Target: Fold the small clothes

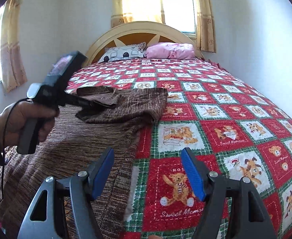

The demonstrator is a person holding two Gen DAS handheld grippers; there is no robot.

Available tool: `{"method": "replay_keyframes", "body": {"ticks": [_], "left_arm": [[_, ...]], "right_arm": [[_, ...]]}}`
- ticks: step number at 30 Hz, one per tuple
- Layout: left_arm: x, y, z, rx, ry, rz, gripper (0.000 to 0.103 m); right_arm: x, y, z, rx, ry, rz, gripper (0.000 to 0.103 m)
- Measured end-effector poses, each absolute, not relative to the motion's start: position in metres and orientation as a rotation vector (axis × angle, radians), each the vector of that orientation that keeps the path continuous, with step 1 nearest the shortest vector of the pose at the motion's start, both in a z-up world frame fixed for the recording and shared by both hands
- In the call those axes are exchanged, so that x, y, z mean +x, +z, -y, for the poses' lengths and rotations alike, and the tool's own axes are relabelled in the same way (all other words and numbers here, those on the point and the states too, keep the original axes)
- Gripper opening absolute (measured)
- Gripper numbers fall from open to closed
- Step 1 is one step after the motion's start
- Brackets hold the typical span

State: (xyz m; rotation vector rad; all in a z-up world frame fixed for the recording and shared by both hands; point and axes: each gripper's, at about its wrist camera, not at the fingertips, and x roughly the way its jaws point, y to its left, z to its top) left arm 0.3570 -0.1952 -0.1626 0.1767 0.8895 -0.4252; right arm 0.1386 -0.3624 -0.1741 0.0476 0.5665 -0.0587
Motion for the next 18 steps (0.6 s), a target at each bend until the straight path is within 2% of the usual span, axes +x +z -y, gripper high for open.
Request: {"method": "replay_keyframes", "body": {"ticks": [8,18], "left_arm": [[0.372,-0.16,0.147,0.02,-0.38,-0.946,0.005],[0.384,-0.182,0.132,-0.059,-0.355,-1.024,0.006]], "right_arm": [[0.142,-0.179,0.353,-0.003,-0.066,-0.585,0.07],[0.147,-0.184,0.357,0.007,-0.081,-0.619,0.07]]}}
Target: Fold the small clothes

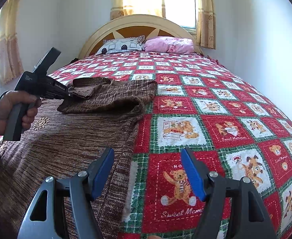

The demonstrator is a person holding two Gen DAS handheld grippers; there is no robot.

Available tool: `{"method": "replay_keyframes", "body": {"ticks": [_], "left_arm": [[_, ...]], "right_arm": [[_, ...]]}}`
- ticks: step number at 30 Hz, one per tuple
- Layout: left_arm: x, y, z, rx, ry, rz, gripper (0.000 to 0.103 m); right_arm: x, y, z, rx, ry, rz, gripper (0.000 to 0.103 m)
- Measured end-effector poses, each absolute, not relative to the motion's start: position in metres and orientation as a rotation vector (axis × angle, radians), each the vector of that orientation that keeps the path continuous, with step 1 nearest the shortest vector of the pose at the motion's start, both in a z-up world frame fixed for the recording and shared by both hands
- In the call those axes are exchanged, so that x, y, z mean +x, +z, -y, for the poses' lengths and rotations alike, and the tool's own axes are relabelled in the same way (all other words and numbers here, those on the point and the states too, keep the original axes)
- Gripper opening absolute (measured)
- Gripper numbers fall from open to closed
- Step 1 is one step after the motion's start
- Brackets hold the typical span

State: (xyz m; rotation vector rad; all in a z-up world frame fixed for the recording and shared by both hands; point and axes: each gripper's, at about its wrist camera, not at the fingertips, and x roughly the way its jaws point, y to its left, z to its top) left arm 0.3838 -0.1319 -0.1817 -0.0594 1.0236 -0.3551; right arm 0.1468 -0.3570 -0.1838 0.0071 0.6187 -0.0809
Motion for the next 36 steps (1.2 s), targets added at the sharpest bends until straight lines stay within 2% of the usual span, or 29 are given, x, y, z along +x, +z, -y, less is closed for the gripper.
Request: {"method": "replay_keyframes", "body": {"ticks": [5,8,10,11,16,23,31,36], "left_arm": [[0.383,-0.184,0.127,-0.076,-0.344,-1.027,0.006],[0.385,-0.185,0.125,-0.069,-0.3,-1.013,0.017],[0.39,-0.184,0.122,-0.082,-0.267,-1.018,0.032],[0.391,-0.184,0.118,-0.099,-0.247,-1.018,0.035],[0.391,-0.186,0.091,-0.167,-0.142,-1.003,0.034],[0.376,-0.186,0.092,-0.187,-0.171,-1.019,0.034],[0.363,-0.19,0.111,-0.011,-0.174,-0.975,0.035],[0.358,-0.192,0.112,0.049,-0.198,-0.949,0.036]], "right_arm": [[0.147,-0.184,0.356,0.005,-0.083,-0.621,0.07],[0.147,-0.184,0.356,0.004,-0.084,-0.622,0.07],[0.147,-0.184,0.356,0.004,-0.083,-0.621,0.07],[0.147,-0.184,0.356,0.004,-0.082,-0.62,0.07],[0.15,-0.186,0.358,0.006,-0.081,-0.632,0.07],[0.154,-0.19,0.361,0.013,-0.082,-0.656,0.07],[0.152,-0.19,0.36,0.013,-0.091,-0.649,0.07],[0.159,-0.167,0.354,0.01,-0.029,-0.646,0.07]]}}
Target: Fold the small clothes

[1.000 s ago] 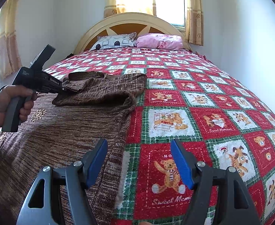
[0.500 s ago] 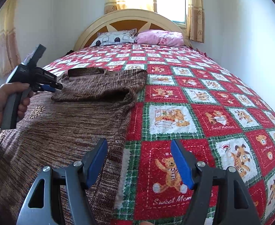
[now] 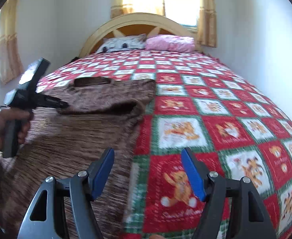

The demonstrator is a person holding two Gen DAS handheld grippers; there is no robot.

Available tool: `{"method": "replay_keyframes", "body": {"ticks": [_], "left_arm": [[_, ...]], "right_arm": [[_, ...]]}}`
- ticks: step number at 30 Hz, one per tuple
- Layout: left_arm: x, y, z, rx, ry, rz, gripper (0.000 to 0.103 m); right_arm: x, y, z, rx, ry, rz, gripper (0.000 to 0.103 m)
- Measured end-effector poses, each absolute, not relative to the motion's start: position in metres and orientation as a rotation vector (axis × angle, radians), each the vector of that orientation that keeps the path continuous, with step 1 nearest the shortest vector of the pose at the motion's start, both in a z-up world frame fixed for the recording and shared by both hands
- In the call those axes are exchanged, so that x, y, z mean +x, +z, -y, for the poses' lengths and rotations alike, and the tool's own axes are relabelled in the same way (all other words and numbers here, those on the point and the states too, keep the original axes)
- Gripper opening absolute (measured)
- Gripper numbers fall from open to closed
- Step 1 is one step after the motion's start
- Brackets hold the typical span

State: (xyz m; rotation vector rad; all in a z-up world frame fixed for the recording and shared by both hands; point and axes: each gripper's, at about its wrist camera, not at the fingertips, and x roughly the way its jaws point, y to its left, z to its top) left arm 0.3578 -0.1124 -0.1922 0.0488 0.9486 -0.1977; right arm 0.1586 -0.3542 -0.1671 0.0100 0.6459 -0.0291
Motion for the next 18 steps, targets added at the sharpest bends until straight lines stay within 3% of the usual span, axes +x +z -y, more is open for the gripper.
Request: {"method": "replay_keyframes", "body": {"ticks": [7,14,18], "left_arm": [[0.351,-0.195,0.104,0.014,-0.232,-0.899,0.038],[0.352,-0.197,0.095,-0.06,-0.261,-0.89,0.038],[0.351,-0.198,0.086,-0.117,-0.279,-0.886,0.037]], "right_arm": [[0.245,-0.132,0.33,-0.001,0.162,-0.651,0.07],[0.314,-0.192,0.339,0.151,0.195,-0.909,0.07],[0.294,-0.181,0.321,0.05,0.178,-0.837,0.07]]}}
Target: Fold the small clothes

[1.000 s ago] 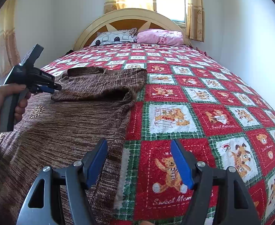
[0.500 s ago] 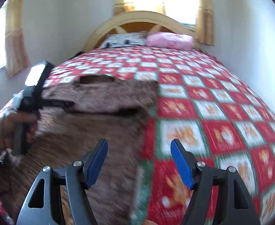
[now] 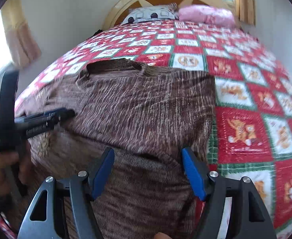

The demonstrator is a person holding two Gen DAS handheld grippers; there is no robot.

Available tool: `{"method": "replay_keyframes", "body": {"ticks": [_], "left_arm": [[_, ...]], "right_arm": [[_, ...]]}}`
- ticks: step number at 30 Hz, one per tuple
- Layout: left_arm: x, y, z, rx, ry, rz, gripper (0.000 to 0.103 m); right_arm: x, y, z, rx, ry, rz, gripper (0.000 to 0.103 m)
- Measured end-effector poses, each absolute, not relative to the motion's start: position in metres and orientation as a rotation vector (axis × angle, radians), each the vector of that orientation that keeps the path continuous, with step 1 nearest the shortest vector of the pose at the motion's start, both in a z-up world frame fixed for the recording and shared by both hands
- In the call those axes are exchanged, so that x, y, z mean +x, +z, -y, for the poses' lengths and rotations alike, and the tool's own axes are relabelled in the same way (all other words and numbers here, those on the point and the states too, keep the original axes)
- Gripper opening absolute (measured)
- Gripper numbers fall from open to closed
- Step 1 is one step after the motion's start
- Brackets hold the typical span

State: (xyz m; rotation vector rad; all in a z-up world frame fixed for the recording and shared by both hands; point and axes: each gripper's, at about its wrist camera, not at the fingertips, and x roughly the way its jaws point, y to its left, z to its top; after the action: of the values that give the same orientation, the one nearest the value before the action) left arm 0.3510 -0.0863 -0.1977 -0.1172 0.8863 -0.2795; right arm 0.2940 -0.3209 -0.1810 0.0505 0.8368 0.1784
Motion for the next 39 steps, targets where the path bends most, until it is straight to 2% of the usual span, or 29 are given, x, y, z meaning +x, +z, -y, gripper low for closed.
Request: {"method": "replay_keyframes", "body": {"ticks": [4,6,7,11,13,14,23,29,36,39], "left_arm": [[0.351,-0.199,0.083,-0.149,-0.297,-0.883,0.037],[0.351,-0.199,0.082,-0.165,-0.313,-0.884,0.039],[0.351,-0.198,0.08,-0.177,-0.328,-0.883,0.041],[0.339,-0.19,0.067,-0.206,-0.358,-0.895,0.061],[0.324,-0.183,0.053,-0.183,-0.302,-0.877,0.085],[0.316,-0.18,0.045,-0.167,-0.279,-0.861,0.087],[0.271,-0.163,-0.068,-0.12,-0.122,-0.801,0.088],[0.257,-0.176,-0.168,-0.243,0.066,-0.831,0.088],[0.261,-0.183,-0.216,-0.398,0.175,-0.807,0.087],[0.272,-0.186,-0.22,-0.451,0.182,-0.799,0.083]], "right_arm": [[0.296,-0.172,0.309,0.014,0.167,-0.792,0.07],[0.314,-0.2,0.302,-0.015,0.134,-0.944,0.071],[0.318,-0.205,0.303,-0.038,0.12,-0.962,0.071],[0.296,-0.189,0.295,-0.036,0.085,-0.897,0.071],[0.279,-0.182,0.292,0.005,0.111,-0.875,0.071],[0.269,-0.18,0.289,-0.003,0.113,-0.863,0.071],[0.181,-0.188,0.261,-0.065,0.145,-0.786,0.071],[0.153,-0.201,0.269,-0.014,0.13,-0.719,0.071],[0.148,-0.201,0.266,-0.021,0.135,-0.698,0.071],[0.146,-0.201,0.269,-0.005,0.135,-0.688,0.071]]}}
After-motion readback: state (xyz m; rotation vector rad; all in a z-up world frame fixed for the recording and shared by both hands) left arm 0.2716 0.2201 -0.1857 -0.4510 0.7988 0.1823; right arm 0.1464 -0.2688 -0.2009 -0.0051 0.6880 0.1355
